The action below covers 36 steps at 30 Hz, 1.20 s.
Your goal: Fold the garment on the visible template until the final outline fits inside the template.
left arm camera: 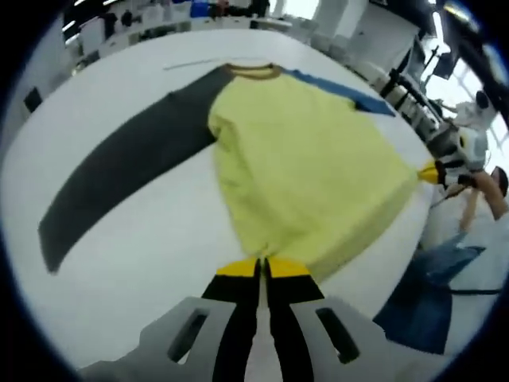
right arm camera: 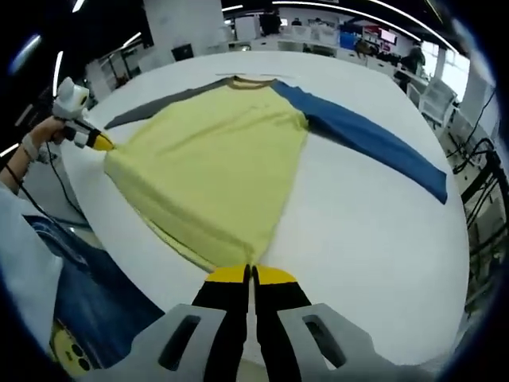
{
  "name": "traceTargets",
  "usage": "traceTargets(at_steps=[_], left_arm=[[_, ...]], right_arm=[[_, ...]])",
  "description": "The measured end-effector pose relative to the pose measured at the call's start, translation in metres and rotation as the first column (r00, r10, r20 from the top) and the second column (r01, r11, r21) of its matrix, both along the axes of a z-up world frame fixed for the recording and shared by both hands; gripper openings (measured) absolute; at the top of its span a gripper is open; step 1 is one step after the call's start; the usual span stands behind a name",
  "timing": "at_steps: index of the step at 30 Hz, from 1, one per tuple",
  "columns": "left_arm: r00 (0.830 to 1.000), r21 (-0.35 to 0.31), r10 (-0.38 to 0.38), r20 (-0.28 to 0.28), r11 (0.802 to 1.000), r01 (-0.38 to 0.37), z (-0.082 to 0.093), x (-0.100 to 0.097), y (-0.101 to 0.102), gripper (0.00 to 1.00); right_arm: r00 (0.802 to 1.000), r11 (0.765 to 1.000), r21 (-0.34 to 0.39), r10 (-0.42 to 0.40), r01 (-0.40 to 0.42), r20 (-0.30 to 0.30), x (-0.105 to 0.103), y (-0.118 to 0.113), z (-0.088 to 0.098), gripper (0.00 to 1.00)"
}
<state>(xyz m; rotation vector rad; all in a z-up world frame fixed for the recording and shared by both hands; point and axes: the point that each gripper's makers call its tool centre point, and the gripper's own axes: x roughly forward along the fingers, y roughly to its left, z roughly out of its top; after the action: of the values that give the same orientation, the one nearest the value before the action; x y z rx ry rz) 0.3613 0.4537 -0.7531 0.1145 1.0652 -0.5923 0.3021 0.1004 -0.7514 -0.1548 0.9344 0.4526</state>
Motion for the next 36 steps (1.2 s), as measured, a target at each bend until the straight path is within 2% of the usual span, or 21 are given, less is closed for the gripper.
traceTargets(at_steps=[2,11,23,36], left_arm=[[0.999,0.023,-0.022,-0.028,0.999,0.023,-0.005,-0.004,0.000,0.00],[0.999,0.037,-0.030,-0.044,0.999,0.032,-0.013,-0.015,0.004,0.00],[0.997,0.042,-0.029,-0.076,0.999,0.032,-0.013,-0.037,0.004,0.00],[0.997,0.044,-0.019,-0.074,0.999,0.022,-0.007,-0.050,0.008,0.00]], right_arm=[[1.000,1.000,-0.011,0.009,-0.009,0.001,0.002,0.000,0.000,0.02],[1.000,1.000,-0.007,0.003,-0.003,0.004,0.000,-0.001,0.000,0.02],[1.000,1.000,-0.009,0.018,-0.019,-0.015,-0.013,-0.003,-0.006,0.02],[1.000,1.000,0.008,0.013,-0.013,-0.014,-0.027,-0.005,-0.013,0.02]])
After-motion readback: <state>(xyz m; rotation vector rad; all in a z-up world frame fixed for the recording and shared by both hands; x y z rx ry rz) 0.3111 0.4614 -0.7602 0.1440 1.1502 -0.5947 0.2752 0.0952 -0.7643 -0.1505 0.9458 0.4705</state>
